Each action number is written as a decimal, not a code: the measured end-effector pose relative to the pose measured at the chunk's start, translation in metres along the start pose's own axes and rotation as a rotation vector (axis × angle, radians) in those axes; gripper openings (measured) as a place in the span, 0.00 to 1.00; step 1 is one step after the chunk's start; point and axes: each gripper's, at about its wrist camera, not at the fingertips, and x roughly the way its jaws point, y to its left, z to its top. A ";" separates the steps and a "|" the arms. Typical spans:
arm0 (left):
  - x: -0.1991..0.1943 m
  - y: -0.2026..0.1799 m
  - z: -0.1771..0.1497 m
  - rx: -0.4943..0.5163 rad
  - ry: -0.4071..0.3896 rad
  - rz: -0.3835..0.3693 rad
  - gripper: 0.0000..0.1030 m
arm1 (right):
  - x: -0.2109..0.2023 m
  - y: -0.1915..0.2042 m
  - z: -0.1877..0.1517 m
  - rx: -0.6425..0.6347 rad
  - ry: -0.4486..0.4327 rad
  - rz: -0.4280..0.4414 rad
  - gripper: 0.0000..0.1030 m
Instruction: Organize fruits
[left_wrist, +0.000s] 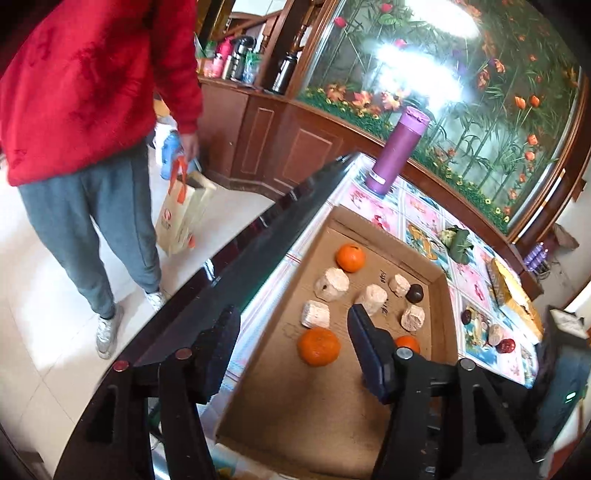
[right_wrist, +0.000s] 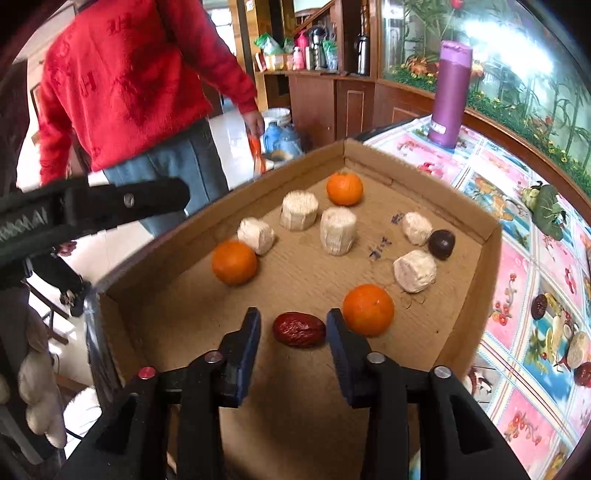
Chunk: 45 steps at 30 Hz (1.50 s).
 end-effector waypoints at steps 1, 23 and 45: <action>-0.003 -0.004 -0.001 0.014 -0.011 0.017 0.60 | -0.005 0.000 0.000 0.007 -0.016 -0.004 0.51; -0.019 -0.084 -0.027 0.230 -0.048 0.060 0.83 | -0.082 -0.074 -0.058 0.317 -0.153 -0.088 0.63; -0.030 -0.077 -0.025 0.233 -0.098 0.215 0.83 | -0.088 -0.059 -0.065 0.293 -0.207 -0.125 0.66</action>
